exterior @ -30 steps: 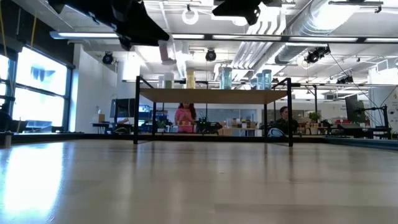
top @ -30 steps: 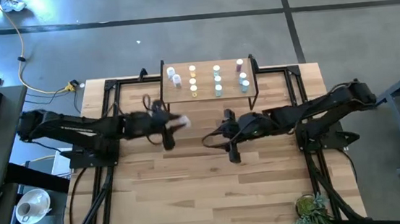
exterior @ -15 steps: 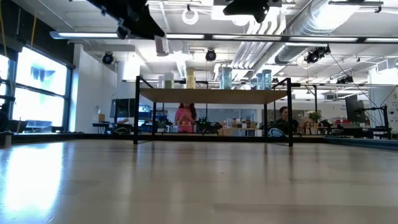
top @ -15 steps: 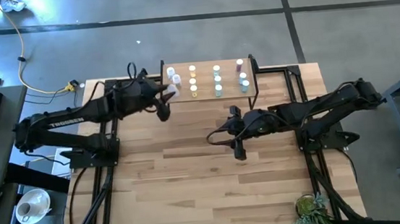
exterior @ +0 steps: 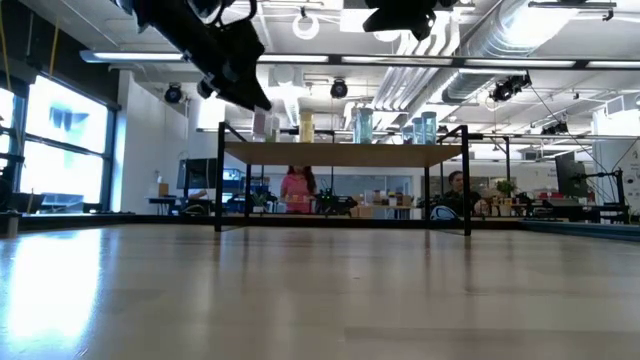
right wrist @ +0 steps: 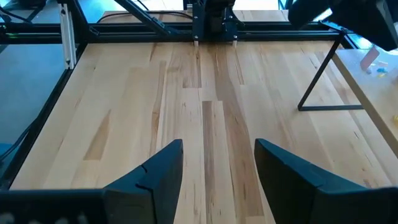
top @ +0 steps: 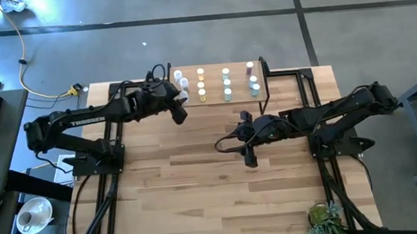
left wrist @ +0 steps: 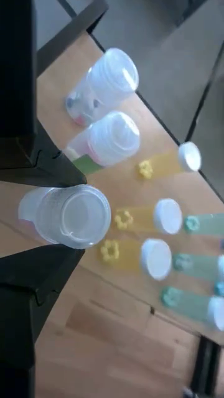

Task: Pick and place medicine bottles onto shelf by color
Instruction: Put the white pill bottle on the shelf aligned with the other white pill bottles

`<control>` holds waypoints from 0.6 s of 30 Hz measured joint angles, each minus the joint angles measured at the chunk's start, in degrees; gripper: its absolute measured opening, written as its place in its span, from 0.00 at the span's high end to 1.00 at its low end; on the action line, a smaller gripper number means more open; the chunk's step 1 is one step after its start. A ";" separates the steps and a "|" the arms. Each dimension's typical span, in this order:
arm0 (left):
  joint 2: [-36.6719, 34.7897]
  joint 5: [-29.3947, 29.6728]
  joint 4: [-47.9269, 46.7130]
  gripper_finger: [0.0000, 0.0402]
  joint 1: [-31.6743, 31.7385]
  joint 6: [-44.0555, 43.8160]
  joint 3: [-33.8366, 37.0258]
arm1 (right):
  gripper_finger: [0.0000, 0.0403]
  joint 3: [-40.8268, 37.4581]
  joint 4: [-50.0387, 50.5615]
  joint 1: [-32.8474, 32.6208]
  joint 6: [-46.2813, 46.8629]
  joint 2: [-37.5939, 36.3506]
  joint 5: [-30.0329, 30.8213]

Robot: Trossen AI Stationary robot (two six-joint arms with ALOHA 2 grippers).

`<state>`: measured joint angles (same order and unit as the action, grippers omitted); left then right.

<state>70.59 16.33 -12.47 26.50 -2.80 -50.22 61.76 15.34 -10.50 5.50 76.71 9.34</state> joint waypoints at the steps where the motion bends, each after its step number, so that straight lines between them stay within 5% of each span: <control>1: 0.31 0.54 0.03 0.69 0.07 0.00 0.00 | 0.53 0.00 0.02 0.00 0.00 0.00 0.02; 18: 1.20 1.23 -1.59 0.67 1.40 -5.37 0.00 | 0.53 0.00 0.01 0.00 0.02 0.00 0.00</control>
<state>71.79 17.56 -14.07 27.90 -8.16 -50.22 61.76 15.35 -10.50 5.52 76.71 9.34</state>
